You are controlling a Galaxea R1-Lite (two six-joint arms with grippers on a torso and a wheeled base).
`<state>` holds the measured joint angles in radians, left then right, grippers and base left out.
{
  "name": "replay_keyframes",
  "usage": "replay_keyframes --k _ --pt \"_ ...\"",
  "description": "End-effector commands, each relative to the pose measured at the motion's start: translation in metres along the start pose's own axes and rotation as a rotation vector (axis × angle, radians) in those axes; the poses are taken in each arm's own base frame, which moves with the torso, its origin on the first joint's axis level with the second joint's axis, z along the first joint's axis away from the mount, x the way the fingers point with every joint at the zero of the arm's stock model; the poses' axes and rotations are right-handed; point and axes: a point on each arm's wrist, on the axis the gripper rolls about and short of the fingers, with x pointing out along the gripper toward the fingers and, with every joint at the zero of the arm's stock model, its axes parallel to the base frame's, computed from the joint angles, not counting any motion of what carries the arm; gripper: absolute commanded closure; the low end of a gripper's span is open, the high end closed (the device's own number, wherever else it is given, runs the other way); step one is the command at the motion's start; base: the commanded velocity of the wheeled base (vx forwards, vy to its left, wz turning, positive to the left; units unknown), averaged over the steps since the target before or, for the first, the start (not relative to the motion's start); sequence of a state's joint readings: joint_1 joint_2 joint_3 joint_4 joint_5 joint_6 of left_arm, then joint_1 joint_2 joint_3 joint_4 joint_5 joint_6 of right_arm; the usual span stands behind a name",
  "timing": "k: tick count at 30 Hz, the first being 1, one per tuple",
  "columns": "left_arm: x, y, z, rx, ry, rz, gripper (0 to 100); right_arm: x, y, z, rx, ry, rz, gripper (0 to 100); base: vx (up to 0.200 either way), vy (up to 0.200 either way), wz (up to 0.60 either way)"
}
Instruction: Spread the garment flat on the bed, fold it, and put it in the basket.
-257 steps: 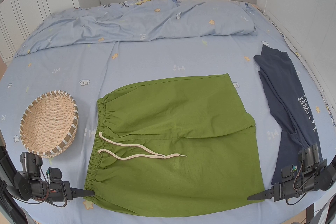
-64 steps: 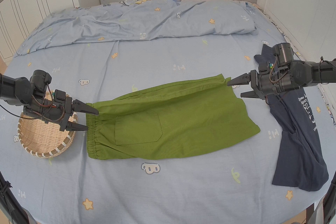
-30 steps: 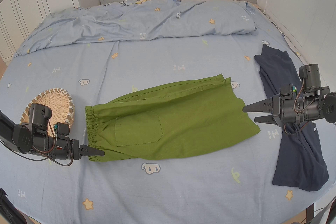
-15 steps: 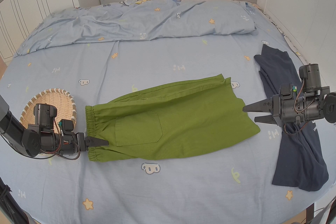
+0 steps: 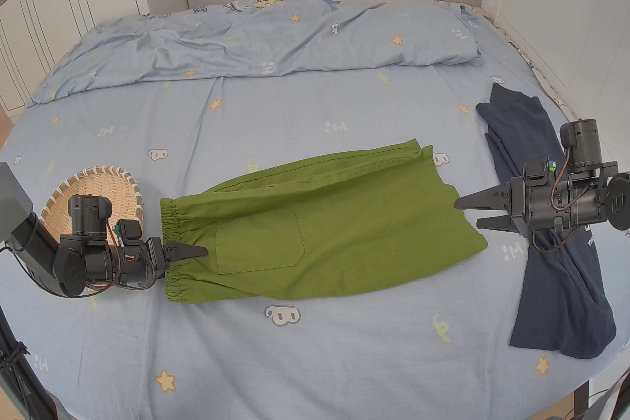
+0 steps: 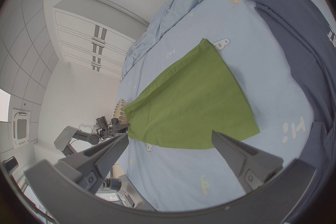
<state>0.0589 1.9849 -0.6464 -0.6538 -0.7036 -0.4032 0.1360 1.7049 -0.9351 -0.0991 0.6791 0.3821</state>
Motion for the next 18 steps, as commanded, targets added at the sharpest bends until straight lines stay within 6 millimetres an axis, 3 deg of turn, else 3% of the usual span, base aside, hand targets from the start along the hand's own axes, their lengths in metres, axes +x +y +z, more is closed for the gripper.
replay_keyframes --k 1,10,11,18 --pt "0.009 0.013 -0.004 -0.054 0.005 -0.006 0 0.001 -0.001 0.0 0.003 0.003 -0.001 0 0.0 0.0 0.0" --pt "0.012 0.013 0.0 -0.097 -0.021 -0.06 0 0.001 -0.002 0.001 0.003 0.001 -0.002 0 0.0 0.0 0.0" --pt "0.012 0.013 0.0 -0.099 -0.022 -0.06 100 0.002 -0.003 0.001 0.004 0.001 -0.003 0 0.0 0.0 0.0" --pt "0.003 0.001 0.007 -0.126 -0.033 -0.114 100 -0.001 -0.006 0.005 0.001 -0.034 -0.004 0 0.0 0.0 0.0"
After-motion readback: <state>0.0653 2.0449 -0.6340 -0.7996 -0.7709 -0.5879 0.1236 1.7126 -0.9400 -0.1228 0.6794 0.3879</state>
